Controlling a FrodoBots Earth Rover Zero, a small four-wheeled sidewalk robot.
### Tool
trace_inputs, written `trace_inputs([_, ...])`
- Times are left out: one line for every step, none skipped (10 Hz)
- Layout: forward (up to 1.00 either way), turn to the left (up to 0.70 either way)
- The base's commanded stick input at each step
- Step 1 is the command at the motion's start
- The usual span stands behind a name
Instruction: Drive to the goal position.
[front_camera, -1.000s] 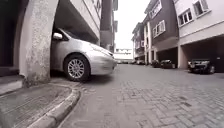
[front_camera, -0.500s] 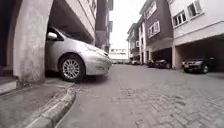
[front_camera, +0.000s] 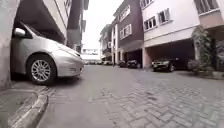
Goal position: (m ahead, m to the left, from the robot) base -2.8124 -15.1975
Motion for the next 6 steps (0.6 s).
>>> trace_inputs([0.0,-0.7])
trace_inputs([0.0,-0.7])
trace_inputs([0.0,-0.7])
trace_inputs([0.0,-0.7])
trace_inputs([0.0,-0.7])
trace_inputs([0.0,-0.7])
